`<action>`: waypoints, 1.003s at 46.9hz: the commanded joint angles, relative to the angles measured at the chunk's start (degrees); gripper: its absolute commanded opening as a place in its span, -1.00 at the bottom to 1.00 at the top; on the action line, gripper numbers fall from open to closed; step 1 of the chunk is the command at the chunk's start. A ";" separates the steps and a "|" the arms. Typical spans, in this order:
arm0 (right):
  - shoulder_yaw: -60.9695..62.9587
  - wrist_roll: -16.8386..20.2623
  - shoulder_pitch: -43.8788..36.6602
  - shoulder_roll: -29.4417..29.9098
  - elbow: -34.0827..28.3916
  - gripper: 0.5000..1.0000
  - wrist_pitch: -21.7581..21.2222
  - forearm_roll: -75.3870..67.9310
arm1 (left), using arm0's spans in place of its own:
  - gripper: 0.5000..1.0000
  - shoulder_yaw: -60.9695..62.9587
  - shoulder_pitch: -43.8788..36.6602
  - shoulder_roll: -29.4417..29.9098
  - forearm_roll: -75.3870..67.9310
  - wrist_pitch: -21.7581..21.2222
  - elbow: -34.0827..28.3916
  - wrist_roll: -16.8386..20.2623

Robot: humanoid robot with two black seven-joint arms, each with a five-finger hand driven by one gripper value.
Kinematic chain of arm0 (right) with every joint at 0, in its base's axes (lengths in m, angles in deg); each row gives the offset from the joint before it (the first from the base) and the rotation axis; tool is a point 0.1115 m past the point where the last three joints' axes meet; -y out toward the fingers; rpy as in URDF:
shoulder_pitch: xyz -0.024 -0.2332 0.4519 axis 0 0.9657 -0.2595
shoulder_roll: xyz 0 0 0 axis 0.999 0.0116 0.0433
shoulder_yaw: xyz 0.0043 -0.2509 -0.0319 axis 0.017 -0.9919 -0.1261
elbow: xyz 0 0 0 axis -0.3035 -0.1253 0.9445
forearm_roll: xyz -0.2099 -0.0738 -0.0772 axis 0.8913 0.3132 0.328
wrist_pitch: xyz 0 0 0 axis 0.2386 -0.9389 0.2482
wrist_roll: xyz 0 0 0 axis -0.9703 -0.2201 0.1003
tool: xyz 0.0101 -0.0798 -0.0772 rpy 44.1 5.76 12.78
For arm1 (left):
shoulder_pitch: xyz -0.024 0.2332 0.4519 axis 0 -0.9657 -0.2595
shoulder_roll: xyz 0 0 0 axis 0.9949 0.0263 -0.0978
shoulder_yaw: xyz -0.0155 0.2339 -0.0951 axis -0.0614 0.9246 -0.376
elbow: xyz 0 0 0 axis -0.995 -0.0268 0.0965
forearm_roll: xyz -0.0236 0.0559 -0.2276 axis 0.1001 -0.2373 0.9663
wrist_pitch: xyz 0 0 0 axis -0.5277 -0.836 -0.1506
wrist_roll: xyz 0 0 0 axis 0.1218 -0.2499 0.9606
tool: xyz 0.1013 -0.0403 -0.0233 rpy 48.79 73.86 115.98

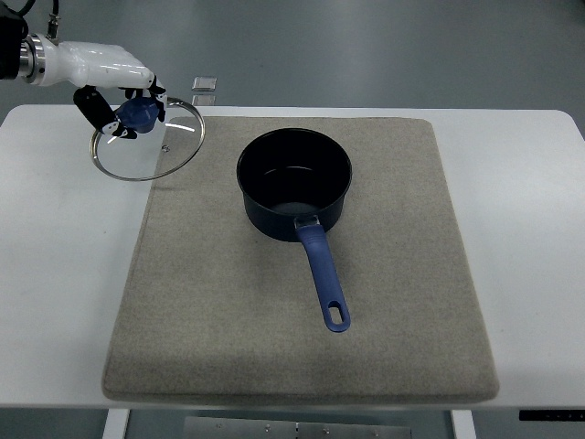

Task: Open pot lid and place left with left hand
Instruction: 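Lower the glass lid onto the pad beside the saucepan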

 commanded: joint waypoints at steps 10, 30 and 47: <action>0.00 0.00 0.00 0.00 0.00 0.67 0.01 0.00 | -1.00 0.03 -1.94 -0.01 -0.19 -0.04 2.22 0.01; 0.00 0.00 0.00 0.00 0.00 0.67 0.01 0.00 | -1.00 -0.05 -3.26 -0.97 -2.47 -0.21 4.16 0.01; 0.00 0.00 0.00 0.00 0.00 0.67 0.01 0.00 | -1.00 -0.14 -5.02 -2.91 -2.56 -1.36 3.98 0.01</action>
